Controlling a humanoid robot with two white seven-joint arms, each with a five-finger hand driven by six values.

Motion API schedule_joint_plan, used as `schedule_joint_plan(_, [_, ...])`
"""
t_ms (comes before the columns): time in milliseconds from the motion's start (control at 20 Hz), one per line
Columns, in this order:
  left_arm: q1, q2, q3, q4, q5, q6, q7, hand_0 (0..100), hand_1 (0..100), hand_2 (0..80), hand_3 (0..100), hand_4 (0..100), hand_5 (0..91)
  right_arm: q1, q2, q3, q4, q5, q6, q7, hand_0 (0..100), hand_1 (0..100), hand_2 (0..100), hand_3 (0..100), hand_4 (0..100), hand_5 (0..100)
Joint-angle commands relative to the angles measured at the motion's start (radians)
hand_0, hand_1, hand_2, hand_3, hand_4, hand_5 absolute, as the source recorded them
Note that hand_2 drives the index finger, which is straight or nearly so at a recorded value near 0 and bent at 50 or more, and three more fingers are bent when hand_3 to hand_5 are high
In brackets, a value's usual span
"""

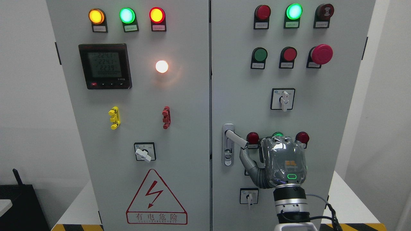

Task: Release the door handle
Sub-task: 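Hold the turned handle horizontal with the right hand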

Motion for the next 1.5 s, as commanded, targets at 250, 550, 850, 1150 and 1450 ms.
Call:
schedule_joint_plan(250, [0.001,0.000,0.011,0.017,0.000,0.003,0.001,12,39,0.0,0,0,0.0,-0.014,0.000,-0.003,0.000,-0.002,0.001,0.000,49,17,96,100,94,94])
schedule_joint_plan(550, [0.000,0.000,0.011,0.017,0.000,0.003,0.001,12,39,0.0,0,0,0.0,-0.014,0.000,-0.003,0.000,-0.002,0.001,0.000,49,17,96,100,94,94])
schedule_joint_plan(850, [0.000,0.000,0.011,0.017,0.000,0.003,0.001,12,39,0.0,0,0,0.0,-0.016,-0.002,-0.003,0.000,-0.004,0.001,0.000,50,17,96,100,94,94])
schedule_joint_plan(1150, [0.000,0.000,0.011,0.017,0.000,0.003,0.001,12,39,0.0,0,0,0.0,-0.023,0.000,-0.003,0.000,-0.004,-0.001,0.000,50,17,96,100,94,94])
schedule_joint_plan(1450, [0.000,0.000,0.011,0.017,0.000,0.003,0.001,12,39,0.0,0,0,0.0,-0.025,0.000,-0.003,0.000,-0.004,-0.001,0.000,50,17,96,100,94,94])
